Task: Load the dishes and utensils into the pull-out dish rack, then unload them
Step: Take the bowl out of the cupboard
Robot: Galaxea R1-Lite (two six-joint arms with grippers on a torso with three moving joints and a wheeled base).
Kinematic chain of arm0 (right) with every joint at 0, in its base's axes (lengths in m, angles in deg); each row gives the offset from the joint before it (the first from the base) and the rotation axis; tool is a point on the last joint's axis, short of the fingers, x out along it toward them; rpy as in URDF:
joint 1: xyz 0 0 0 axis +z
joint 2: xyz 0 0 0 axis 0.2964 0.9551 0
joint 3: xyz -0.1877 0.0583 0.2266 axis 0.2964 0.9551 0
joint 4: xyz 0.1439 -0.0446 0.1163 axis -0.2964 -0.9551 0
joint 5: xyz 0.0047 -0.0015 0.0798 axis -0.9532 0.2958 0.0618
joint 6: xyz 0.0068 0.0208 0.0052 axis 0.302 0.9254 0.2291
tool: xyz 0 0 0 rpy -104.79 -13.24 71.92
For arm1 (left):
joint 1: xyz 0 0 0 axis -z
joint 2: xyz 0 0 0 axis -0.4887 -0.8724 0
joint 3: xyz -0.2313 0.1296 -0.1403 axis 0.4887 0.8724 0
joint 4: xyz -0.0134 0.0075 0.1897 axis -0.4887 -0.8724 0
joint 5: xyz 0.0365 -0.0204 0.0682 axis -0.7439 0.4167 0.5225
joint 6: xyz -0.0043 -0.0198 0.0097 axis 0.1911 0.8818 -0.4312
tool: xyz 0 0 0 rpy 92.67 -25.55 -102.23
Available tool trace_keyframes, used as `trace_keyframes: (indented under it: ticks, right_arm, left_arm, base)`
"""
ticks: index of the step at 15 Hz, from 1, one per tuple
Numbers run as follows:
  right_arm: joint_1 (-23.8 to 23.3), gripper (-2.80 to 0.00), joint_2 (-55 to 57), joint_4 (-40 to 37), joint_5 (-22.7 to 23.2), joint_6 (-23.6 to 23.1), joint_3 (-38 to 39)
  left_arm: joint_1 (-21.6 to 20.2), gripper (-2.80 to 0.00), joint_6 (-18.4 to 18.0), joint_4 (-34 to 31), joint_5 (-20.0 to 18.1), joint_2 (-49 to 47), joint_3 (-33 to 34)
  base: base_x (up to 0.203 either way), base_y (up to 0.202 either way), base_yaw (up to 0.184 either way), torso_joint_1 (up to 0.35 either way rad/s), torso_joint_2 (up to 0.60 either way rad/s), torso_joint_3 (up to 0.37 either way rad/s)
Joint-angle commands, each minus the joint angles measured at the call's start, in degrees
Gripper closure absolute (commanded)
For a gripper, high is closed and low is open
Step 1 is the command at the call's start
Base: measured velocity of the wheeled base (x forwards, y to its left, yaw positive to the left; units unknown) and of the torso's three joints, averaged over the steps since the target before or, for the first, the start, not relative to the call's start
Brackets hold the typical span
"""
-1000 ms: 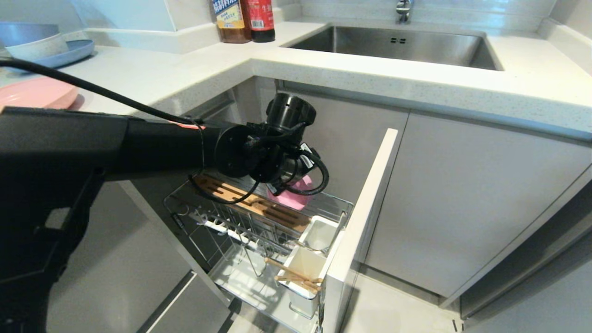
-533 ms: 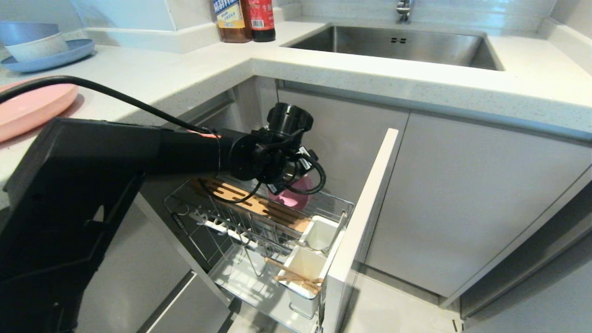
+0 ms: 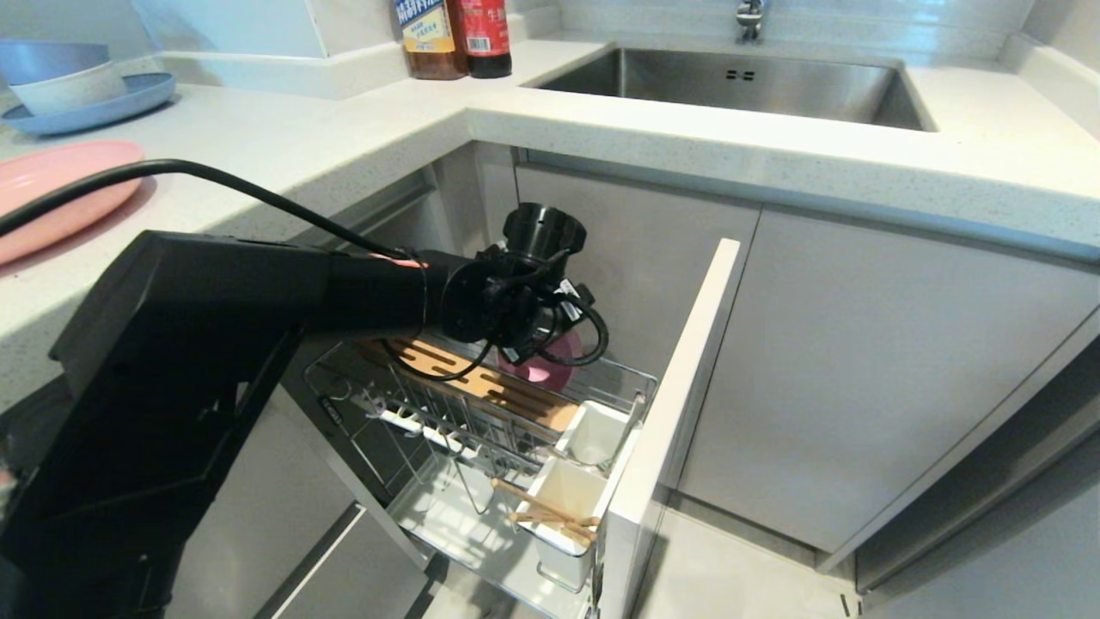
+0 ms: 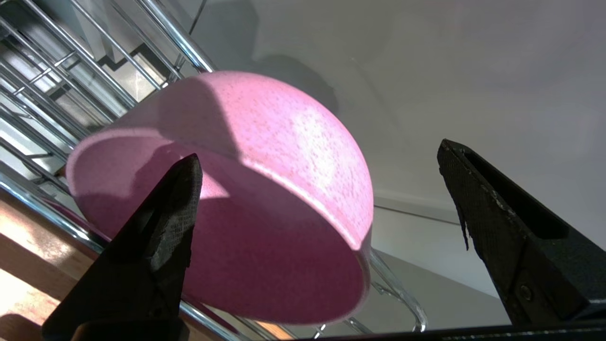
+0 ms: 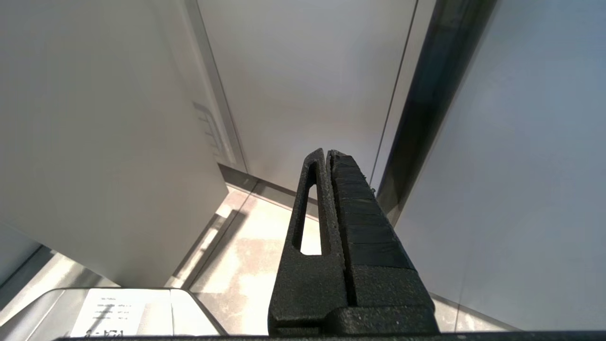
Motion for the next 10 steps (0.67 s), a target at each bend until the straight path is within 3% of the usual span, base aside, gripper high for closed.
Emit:
trace_keyframes:
  ticks: [1,3,4,10]
  right_arm:
    - [0.0,0.0,0.0,0.0,0.0,0.0,0.1]
    - [0.0,0.0,0.0,0.0,0.0,0.0,0.1]
    - [0.0,0.0,0.0,0.0,0.0,0.0,0.1]
    - [0.0,0.0,0.0,0.0,0.0,0.0,0.1]
  left_arm:
    - [0.0,-2.8,0.3,-0.1,0.1,0.0,0.0]
    - [0.0,-2.8,0.3,0.0,0.1,0.0,0.0]
    - [0.0,0.0,0.2,0.0,0.1,0.0,0.0]
    - [0.1,0.0,0.3,-0.1,0.1,0.8,-0.4]
  base:
    - [0.0,0.0,0.0,0.0,0.0,0.0]
    - [0.0,0.0,0.0,0.0,0.0,0.0]
    - [0.0,0.0,0.0,0.0,0.0,0.0]
    - [0.0,0.0,0.0,0.0,0.0,0.0]
